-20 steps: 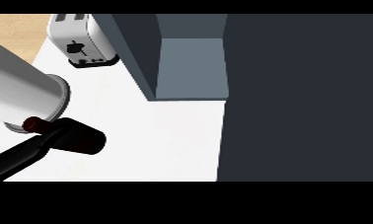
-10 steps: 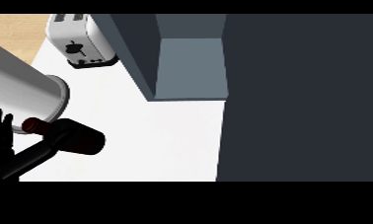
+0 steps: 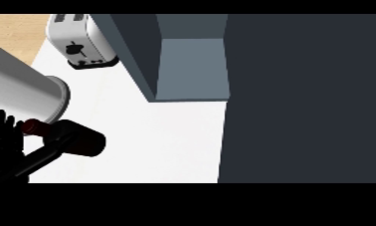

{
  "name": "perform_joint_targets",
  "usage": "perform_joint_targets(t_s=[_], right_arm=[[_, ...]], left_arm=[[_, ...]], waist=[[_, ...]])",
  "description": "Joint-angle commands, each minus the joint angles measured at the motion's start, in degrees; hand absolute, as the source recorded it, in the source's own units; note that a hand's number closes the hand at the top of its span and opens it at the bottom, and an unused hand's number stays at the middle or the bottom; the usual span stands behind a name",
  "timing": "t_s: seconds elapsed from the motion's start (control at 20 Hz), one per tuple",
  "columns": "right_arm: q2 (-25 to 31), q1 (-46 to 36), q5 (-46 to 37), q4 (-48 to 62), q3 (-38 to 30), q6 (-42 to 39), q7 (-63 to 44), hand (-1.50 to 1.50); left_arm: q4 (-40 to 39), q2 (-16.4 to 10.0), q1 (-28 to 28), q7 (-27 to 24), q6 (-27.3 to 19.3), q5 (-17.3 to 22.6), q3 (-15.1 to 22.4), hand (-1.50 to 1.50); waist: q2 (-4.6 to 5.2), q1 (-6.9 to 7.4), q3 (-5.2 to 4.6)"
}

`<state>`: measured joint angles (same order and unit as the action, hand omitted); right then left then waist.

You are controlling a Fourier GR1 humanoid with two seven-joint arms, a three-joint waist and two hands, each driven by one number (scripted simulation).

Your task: Pick up the wine, place it into the cabinet and close the cabinet

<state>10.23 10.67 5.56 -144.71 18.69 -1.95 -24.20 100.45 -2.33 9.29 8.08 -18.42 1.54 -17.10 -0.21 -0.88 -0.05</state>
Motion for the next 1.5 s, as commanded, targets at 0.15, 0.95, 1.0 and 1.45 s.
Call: perform_joint_targets(t_s=[0.15,0.95,1.0,1.45], right_arm=[[1.02,4.18,3.82,-14.93,0.28,0.65,-5.85,-1.5],[2.38,1.46,7.09,-15.88,-3.56,0.15,-8.58,-1.5],[1.89,3.01,6.45,-16.01,-2.34,-0.08,-6.9,-1.5],[1.08,-0.37,6.08,-14.17,-3.9,0.77,-8.7,-1.5]], left_arm=[[-11.18,0.68,-1.21,-8.06,3.33,3.05,-1.76,-1.5],[-26.17,1.38,-3.2,-21.46,8.15,6.93,-2.49,-1.5],[-27.14,2.28,-3.09,-23.98,5.18,8.42,-0.54,-1.5],[-33.77,2.32,-5.92,-30.48,5.54,19.0,-0.36,-1.5]], waist=[[0.02,-0.3,-0.05],[-0.01,-0.02,0.01],[-0.11,-0.33,0.0],[0.0,0.21,-0.04]])
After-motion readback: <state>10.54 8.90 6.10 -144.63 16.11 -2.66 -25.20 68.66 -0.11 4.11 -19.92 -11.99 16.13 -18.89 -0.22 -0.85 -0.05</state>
